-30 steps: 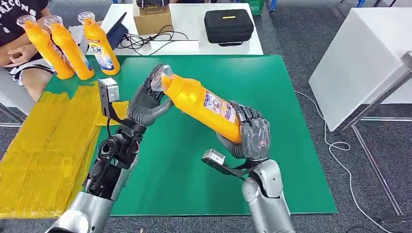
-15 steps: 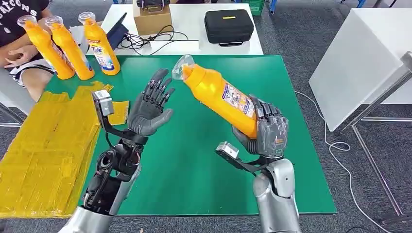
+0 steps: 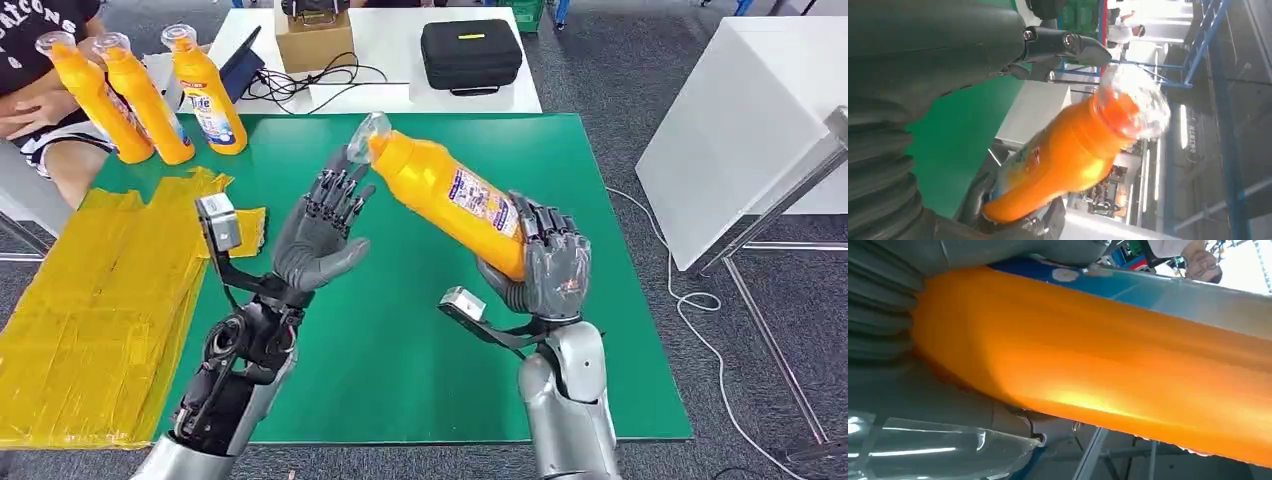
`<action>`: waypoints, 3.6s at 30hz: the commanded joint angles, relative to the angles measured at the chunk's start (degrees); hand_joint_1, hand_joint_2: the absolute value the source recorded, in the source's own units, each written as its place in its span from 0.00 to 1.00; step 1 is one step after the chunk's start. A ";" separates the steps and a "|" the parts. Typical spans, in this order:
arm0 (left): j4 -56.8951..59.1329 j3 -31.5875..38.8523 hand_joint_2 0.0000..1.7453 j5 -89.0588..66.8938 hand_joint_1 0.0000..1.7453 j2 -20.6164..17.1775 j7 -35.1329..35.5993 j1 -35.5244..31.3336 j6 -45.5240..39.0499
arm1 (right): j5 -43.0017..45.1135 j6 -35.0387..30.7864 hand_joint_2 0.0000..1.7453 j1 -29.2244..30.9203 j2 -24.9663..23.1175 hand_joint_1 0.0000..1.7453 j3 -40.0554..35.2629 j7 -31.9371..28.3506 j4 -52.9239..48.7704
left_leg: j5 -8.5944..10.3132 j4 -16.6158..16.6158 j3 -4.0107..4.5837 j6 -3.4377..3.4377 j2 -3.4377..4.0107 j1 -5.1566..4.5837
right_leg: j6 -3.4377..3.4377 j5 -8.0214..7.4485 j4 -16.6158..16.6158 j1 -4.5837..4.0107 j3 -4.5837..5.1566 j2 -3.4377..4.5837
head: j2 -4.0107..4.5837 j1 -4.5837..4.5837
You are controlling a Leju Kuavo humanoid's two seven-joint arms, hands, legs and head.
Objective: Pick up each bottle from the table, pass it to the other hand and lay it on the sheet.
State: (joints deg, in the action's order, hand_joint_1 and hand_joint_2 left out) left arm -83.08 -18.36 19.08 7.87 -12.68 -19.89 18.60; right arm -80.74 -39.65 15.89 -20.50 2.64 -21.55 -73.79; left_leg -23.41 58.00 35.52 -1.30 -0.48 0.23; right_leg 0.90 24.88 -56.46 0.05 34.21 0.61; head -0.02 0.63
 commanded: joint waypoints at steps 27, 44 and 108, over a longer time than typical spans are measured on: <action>3.66 -4.40 1.00 4.18 0.00 -1.11 1.31 -5.05 -0.39 | -1.20 -0.35 1.00 3.04 4.58 1.00 -17.40 3.87 12.10 | -0.10 -0.09 -0.38 0.07 0.04 0.03 | 0.01 0.09 0.11 -0.04 -0.39 -0.06 | 0.00 0.02; 5.88 -2.95 1.00 4.61 0.00 -1.26 0.80 -5.50 -0.88 | 31.88 14.88 1.00 8.32 8.71 1.00 -29.38 -2.42 23.30 | -0.08 -0.07 -0.35 0.06 -0.09 0.03 | 0.03 0.12 0.10 -0.04 -0.39 -0.18 | 0.00 0.00; 12.36 -0.13 1.00 -0.19 1.00 -1.21 -3.47 -7.28 -1.40 | 39.44 12.51 1.00 7.29 9.88 1.00 -31.30 -6.42 19.13 | -0.07 -0.03 -0.21 0.05 0.05 0.00 | 0.01 0.06 0.02 -0.01 -0.21 -0.01 | 0.00 0.00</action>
State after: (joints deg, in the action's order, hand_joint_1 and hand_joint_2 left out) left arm -73.00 -19.83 18.88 7.52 -16.24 -25.46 17.35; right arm -41.64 -27.65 21.80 -11.96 -26.86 -27.19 -55.19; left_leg -23.40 57.99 35.52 -1.29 -0.48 0.23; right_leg 0.90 24.87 -56.47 0.05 34.21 0.61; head -0.02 0.63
